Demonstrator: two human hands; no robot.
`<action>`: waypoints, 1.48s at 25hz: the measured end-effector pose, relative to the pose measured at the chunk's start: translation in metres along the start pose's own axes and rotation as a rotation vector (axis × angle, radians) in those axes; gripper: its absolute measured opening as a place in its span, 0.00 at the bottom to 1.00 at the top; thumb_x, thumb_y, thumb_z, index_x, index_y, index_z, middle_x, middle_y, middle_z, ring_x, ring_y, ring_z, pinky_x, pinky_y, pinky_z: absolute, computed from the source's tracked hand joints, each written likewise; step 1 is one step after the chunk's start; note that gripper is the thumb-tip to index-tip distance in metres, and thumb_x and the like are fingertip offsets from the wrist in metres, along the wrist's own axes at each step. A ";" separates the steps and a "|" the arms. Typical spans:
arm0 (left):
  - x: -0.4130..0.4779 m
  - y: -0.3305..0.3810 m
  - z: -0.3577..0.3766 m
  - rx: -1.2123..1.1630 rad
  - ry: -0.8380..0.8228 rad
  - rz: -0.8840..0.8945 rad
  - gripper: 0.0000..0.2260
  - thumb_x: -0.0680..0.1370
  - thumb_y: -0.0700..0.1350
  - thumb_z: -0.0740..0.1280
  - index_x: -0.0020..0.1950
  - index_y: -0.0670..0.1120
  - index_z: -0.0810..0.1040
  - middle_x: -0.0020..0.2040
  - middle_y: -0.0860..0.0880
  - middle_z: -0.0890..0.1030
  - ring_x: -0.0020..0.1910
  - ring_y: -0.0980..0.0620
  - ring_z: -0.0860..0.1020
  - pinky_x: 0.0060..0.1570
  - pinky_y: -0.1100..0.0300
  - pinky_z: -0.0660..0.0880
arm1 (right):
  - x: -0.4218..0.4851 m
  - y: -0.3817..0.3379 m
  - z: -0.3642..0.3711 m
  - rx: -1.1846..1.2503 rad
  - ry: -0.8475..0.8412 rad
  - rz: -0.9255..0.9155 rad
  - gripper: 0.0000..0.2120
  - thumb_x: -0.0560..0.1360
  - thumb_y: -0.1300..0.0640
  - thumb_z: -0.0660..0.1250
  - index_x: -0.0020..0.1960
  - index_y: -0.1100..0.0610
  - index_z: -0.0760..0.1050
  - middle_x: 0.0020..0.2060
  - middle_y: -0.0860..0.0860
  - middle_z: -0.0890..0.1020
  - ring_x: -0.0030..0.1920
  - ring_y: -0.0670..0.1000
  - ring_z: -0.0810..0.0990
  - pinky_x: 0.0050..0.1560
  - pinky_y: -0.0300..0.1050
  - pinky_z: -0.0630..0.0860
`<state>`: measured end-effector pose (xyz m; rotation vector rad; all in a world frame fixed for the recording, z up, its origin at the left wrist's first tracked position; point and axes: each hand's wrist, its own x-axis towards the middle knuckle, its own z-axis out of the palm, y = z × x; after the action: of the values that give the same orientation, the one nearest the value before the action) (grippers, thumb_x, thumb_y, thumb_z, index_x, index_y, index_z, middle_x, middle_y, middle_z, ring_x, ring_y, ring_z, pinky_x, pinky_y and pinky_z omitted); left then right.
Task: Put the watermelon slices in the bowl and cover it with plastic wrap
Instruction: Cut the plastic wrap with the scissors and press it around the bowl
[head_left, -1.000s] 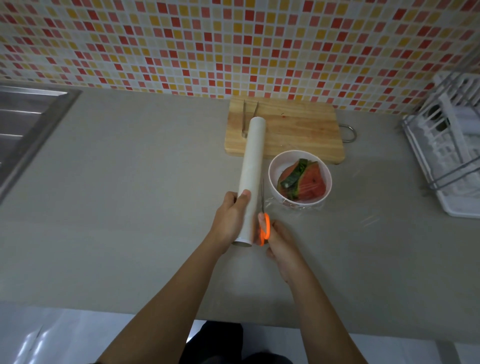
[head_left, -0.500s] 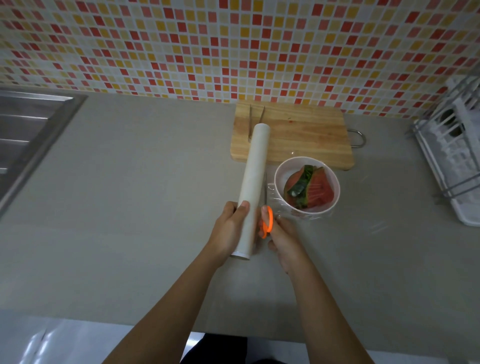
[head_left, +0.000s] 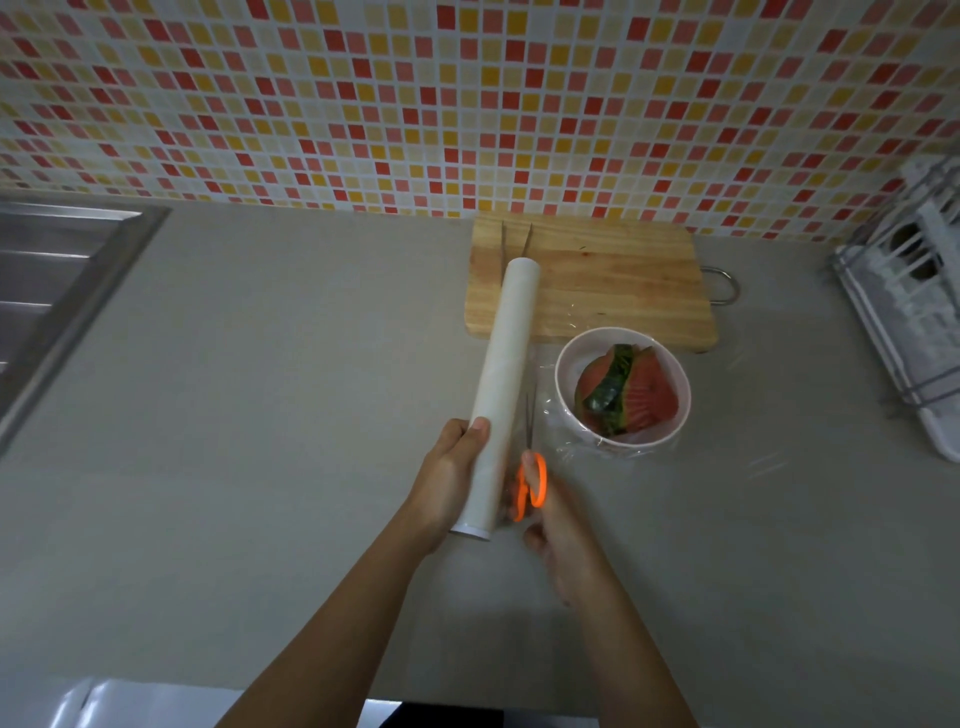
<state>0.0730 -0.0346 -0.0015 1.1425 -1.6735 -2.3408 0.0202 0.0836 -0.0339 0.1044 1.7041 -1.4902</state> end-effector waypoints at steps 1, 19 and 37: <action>0.000 0.000 -0.001 -0.015 -0.014 -0.011 0.13 0.80 0.53 0.60 0.48 0.43 0.67 0.45 0.33 0.75 0.40 0.38 0.76 0.40 0.41 0.76 | -0.001 0.001 0.001 0.014 0.007 -0.008 0.22 0.60 0.30 0.64 0.35 0.49 0.73 0.28 0.45 0.77 0.26 0.40 0.73 0.26 0.36 0.62; -0.010 0.009 -0.041 0.023 -0.089 -0.013 0.11 0.81 0.51 0.59 0.50 0.43 0.70 0.41 0.45 0.82 0.32 0.48 0.79 0.29 0.55 0.77 | 0.041 -0.051 0.032 0.044 0.115 -0.163 0.17 0.72 0.38 0.64 0.39 0.52 0.73 0.23 0.44 0.77 0.28 0.43 0.72 0.28 0.37 0.62; 0.004 0.056 -0.042 0.445 0.155 -0.119 0.17 0.83 0.38 0.51 0.34 0.47 0.61 0.40 0.49 0.68 0.27 0.62 0.71 0.28 0.74 0.70 | 0.070 -0.066 0.059 0.075 0.173 -0.046 0.22 0.62 0.29 0.64 0.35 0.49 0.70 0.34 0.47 0.71 0.31 0.45 0.66 0.29 0.39 0.60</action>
<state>0.0737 -0.0930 0.0367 1.4823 -2.1850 -1.9230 -0.0309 -0.0169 -0.0224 0.2421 1.7970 -1.6194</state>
